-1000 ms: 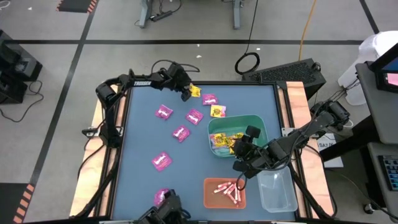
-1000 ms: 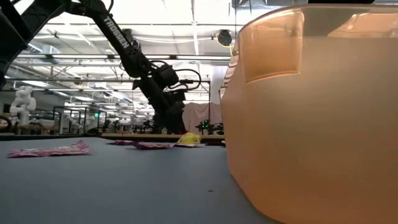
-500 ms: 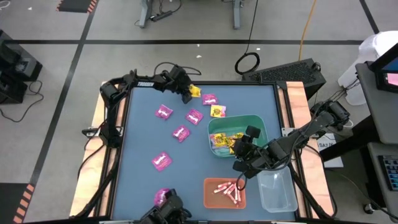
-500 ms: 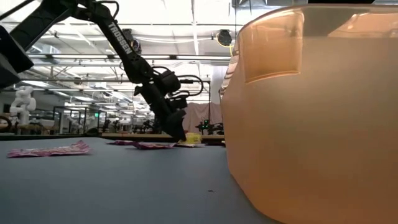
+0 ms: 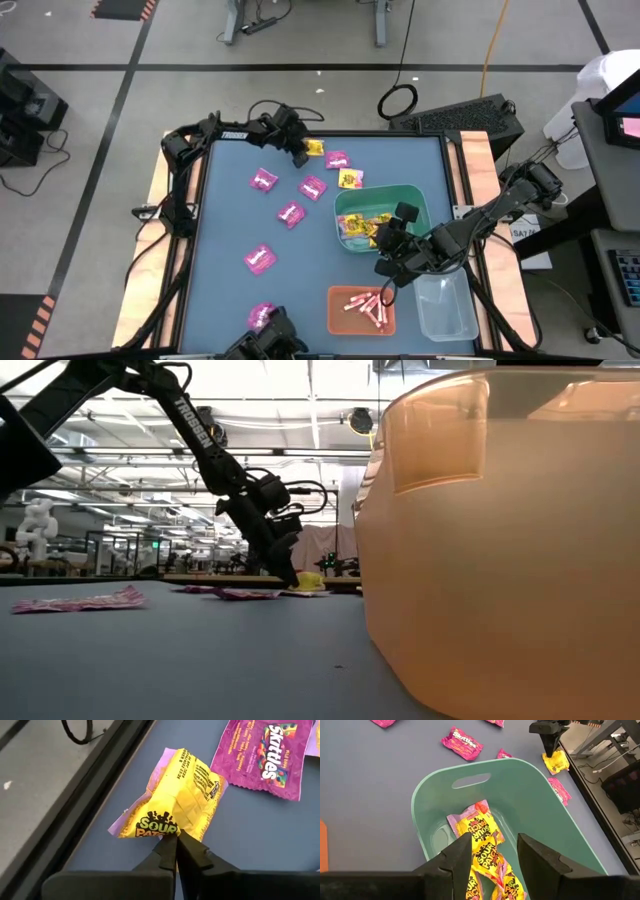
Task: Sort candy
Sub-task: Put the yellow candy pack into the green bin
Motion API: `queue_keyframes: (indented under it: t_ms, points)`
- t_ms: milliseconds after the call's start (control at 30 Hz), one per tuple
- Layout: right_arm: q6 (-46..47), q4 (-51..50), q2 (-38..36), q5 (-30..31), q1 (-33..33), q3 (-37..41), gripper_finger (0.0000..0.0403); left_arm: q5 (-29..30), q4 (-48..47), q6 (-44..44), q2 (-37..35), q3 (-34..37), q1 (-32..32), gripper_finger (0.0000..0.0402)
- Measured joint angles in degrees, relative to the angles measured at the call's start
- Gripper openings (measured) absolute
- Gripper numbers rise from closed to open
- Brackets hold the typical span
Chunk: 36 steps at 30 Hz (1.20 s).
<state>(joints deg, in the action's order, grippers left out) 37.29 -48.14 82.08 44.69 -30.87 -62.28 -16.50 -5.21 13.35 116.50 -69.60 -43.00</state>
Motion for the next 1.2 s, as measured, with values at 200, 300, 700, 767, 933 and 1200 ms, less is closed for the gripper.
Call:
queue_keyframes:
  t_ms: [200, 300, 700, 767, 933, 1200]
  points:
    - [0.2, 0.0, 0.0, -0.6, -0.3, 0.0, 0.0148, -0.2, -2.1, -2.5, -0.6, 0.0, 0.0, 0.0012]
    - [1.1, -0.1, 0.0, -1.1, -0.9, 0.0, 0.0148, -0.1, -4.7, -2.6, -1.8, 0.0, 0.3, 0.0010]
    - [2.3, 3.6, 1.9, 8.9, -2.2, 0.0, 0.0148, 6.0, -12.1, -1.1, -17.8, 0.0, 9.9, 0.0002]
    - [2.2, 5.4, 3.1, 11.3, -1.7, 0.0, 0.0148, 9.3, -12.0, -0.5, -21.0, 0.0, 13.8, 0.0002]
    - [-2.8, 12.7, 6.3, 18.5, -0.5, 2.4, 0.0152, 21.6, -12.5, 1.4, -27.5, 0.0, 25.5, 0.0001]
    - [-14.3, 31.2, 6.3, 16.9, 1.8, 8.1, 0.0191, 34.5, -8.5, 1.6, -31.6, 3.1, 42.3, 0.0001]
